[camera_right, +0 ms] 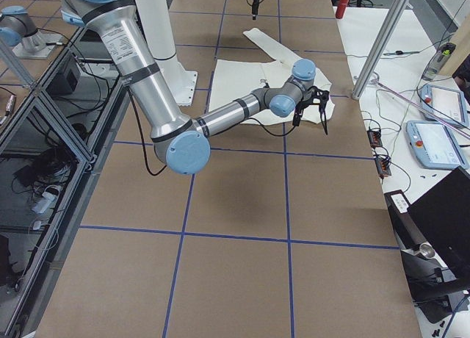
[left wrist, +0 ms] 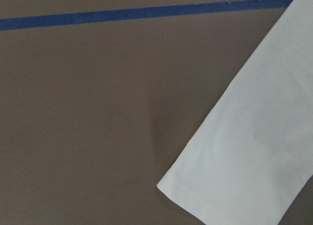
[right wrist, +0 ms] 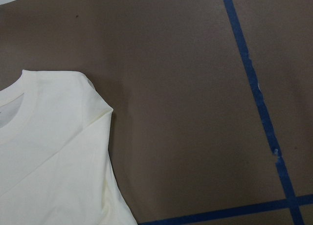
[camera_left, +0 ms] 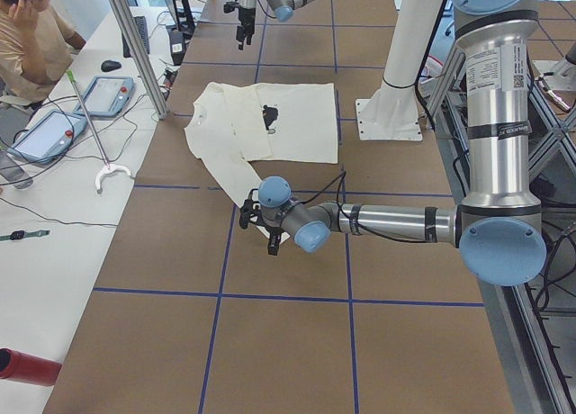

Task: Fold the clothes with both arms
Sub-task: 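Release the sleeve and raise the right gripper away while left gripper approaches other cuff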

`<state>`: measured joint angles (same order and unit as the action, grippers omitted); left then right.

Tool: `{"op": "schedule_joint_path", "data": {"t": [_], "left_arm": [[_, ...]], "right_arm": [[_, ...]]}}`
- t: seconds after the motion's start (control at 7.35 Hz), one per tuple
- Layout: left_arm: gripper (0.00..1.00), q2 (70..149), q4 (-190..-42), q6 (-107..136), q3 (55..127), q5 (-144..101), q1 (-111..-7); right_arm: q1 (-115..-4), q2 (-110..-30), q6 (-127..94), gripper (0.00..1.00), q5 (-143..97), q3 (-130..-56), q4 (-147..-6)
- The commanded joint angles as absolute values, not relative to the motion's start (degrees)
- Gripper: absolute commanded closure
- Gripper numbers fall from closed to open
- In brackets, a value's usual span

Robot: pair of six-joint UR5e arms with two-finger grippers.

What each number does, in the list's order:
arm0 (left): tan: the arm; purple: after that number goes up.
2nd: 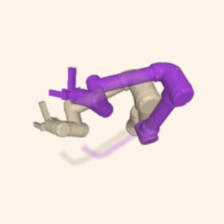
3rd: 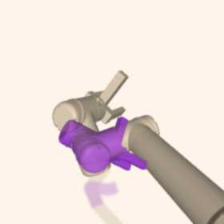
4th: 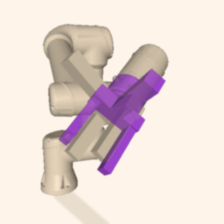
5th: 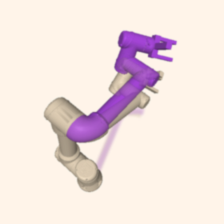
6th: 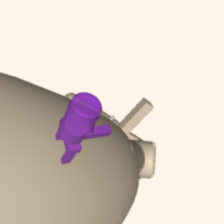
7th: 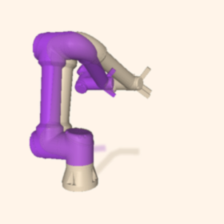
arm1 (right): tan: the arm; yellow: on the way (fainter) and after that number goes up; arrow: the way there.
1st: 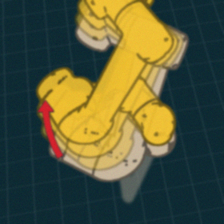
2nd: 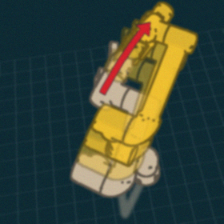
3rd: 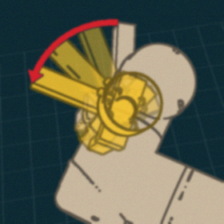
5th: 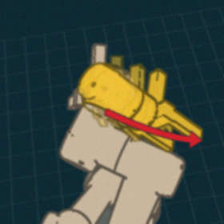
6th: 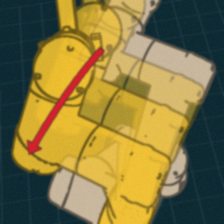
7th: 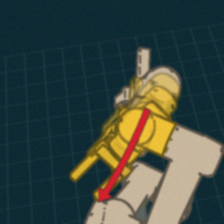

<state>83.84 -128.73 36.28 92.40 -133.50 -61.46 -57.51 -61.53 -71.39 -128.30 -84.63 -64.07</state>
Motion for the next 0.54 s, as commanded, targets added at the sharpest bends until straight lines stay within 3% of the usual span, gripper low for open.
{"op": "schedule_joint_path", "data": {"t": [0.0,0.41], "left_arm": [[0.01,87.5,-128.7,37.3,89.4,-133.2,-60.5],[0.03,87.9,-128.6,37.4,88.9,-131.2,-57.6]], "right_arm": [[-57.2,-61.6,-71.4,0.00,-128.2,-84.6,-64.1],[-56.0,-61.7,-71.5,0.00,-127.8,-83.9,-64.1]]}}
